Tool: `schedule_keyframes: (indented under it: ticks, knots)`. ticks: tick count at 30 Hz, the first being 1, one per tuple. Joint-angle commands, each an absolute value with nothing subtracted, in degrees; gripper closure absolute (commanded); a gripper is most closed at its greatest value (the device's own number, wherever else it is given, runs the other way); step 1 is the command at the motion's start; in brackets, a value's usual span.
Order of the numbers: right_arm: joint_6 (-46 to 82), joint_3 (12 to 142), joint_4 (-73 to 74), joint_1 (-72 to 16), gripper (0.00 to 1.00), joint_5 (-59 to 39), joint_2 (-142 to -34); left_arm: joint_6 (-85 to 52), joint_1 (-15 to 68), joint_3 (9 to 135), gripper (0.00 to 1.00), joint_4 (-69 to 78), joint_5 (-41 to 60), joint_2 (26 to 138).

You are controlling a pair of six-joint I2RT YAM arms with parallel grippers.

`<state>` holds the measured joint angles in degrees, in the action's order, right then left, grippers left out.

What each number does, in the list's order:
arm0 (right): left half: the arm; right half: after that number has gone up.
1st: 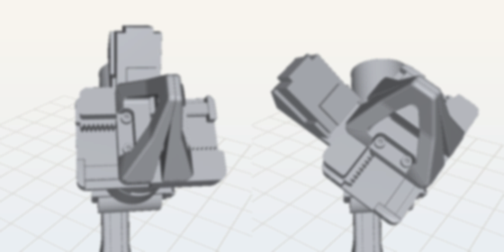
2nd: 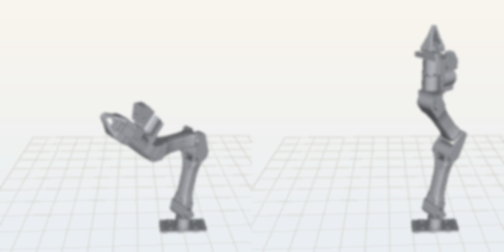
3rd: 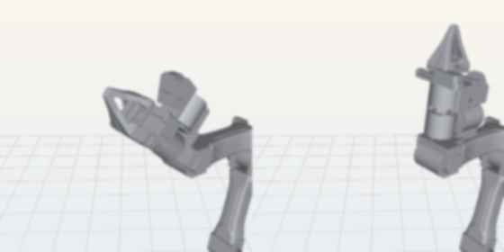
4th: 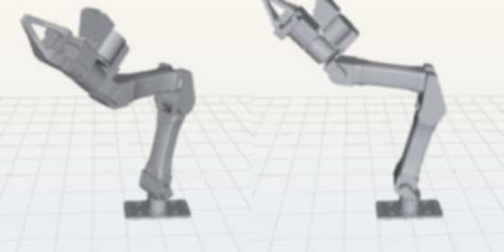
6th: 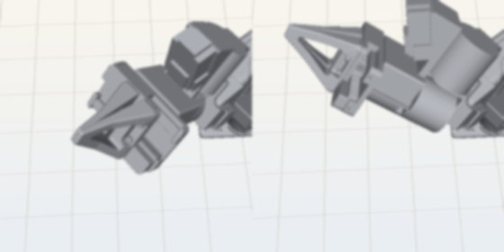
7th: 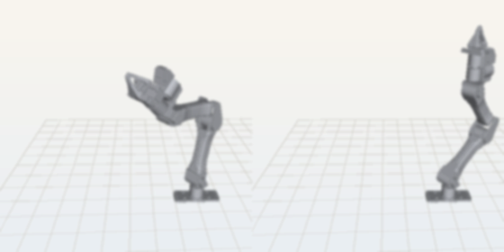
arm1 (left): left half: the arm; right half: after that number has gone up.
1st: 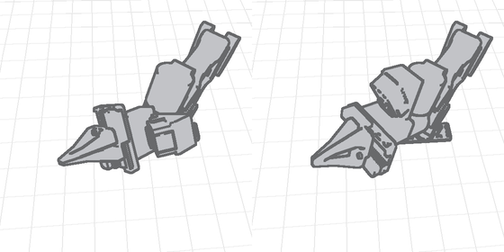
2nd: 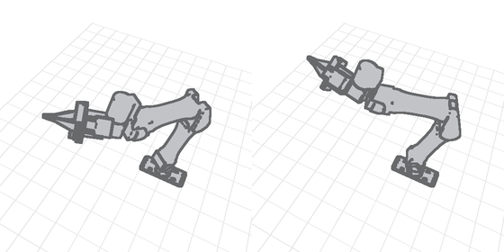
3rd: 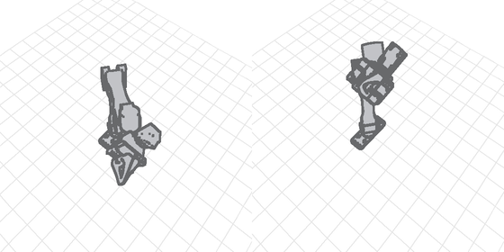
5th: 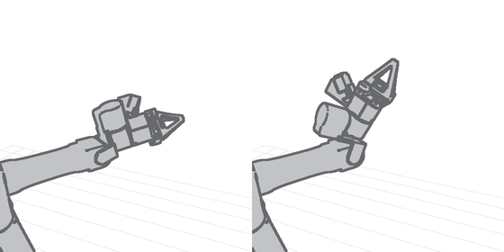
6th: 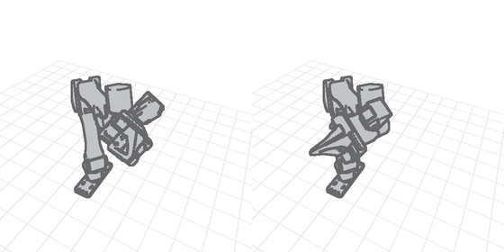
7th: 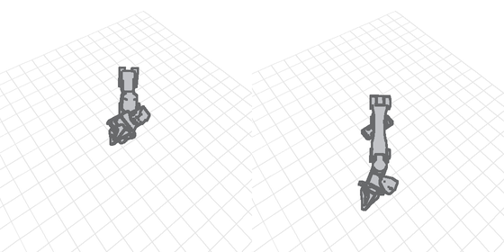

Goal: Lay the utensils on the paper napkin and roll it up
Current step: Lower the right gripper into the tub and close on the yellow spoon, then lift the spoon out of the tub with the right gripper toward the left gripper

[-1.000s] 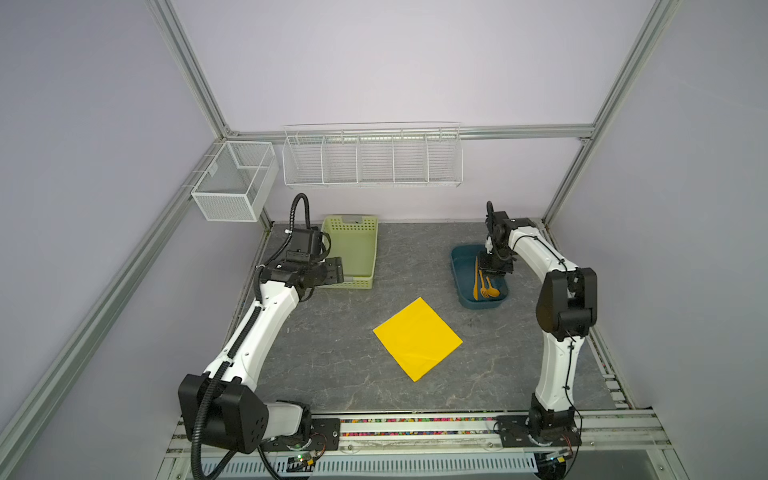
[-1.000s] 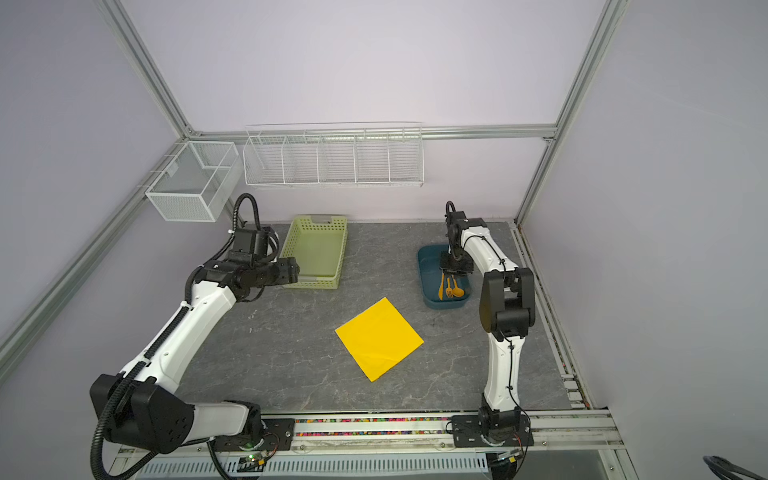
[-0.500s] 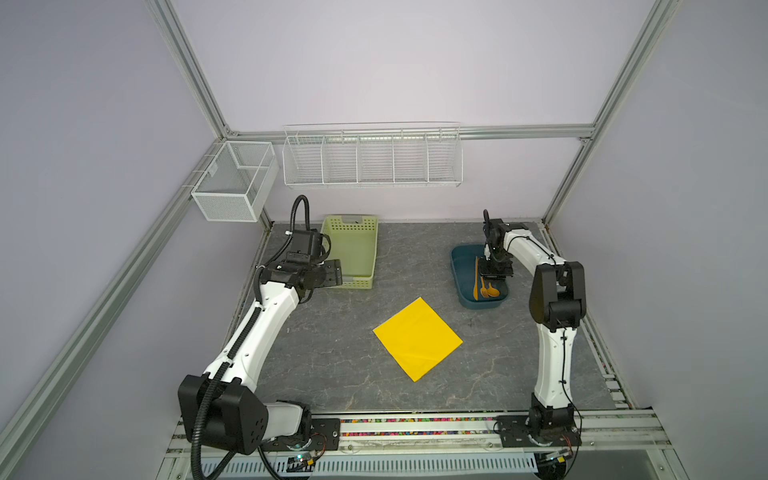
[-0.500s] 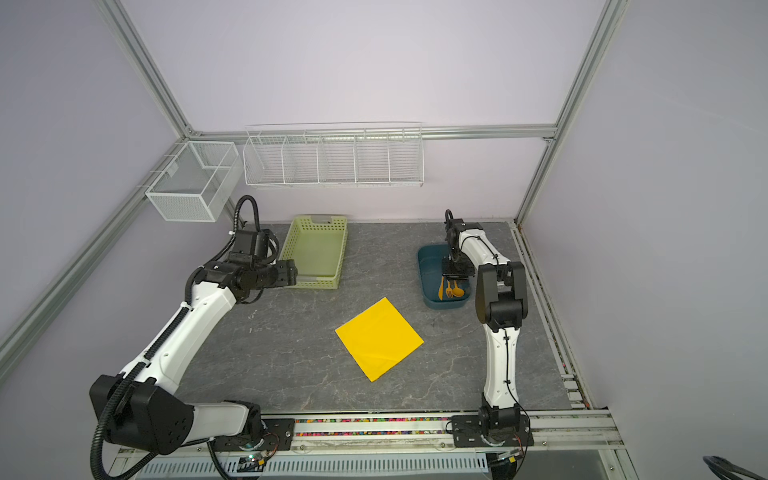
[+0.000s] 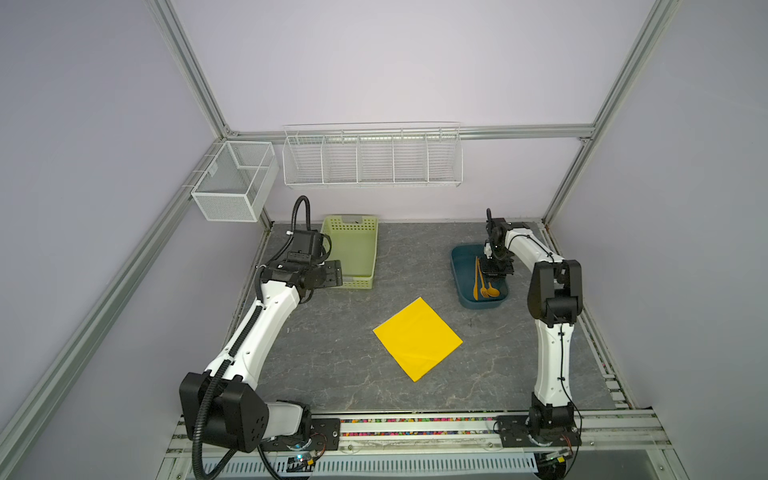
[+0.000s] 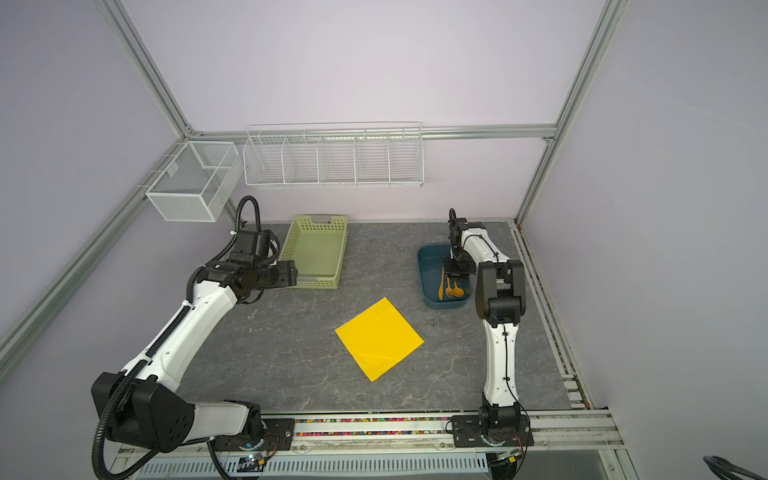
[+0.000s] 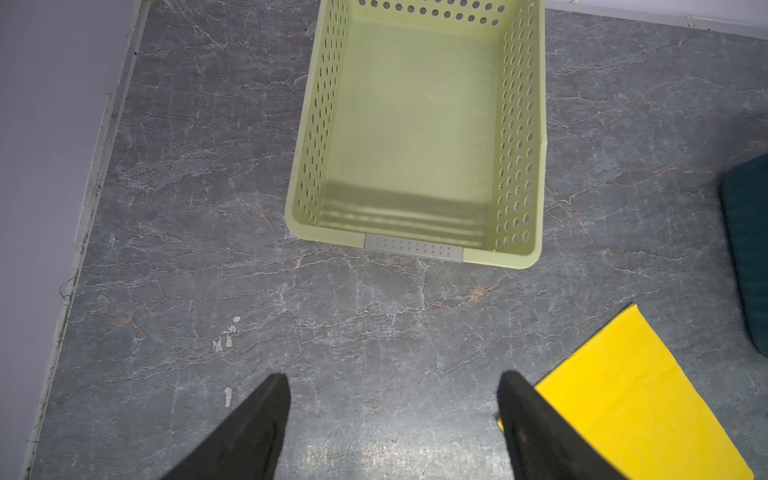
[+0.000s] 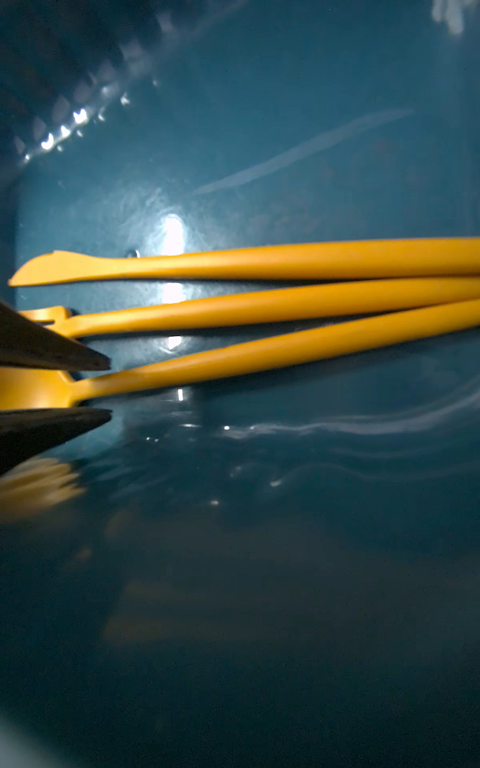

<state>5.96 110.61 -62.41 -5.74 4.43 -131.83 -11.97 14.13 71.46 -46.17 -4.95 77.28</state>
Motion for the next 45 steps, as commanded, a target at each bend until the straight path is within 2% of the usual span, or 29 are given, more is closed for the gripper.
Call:
schedule_keyframes:
  ticks: [1,16,30,45]
  knots:
    - [4.77,111.5,-63.5,-5.71,0.8,3.44,-132.97,-13.12,13.8,72.95,0.2,-48.39,-6.92,78.02]
    - [3.96,108.79,-63.01,-6.85,0.81,4.83,-133.05,-12.57,13.8,73.07,0.2,-50.01,-8.42,78.13]
    - [4.66,104.7,-61.39,-7.91,0.86,5.54,-132.64,-12.69,13.79,72.8,0.2,-49.83,-8.3,78.57]
    - [7.15,103.81,-61.6,-8.59,0.92,4.85,-120.66,-11.75,13.8,75.72,0.19,-48.21,-3.64,79.57]
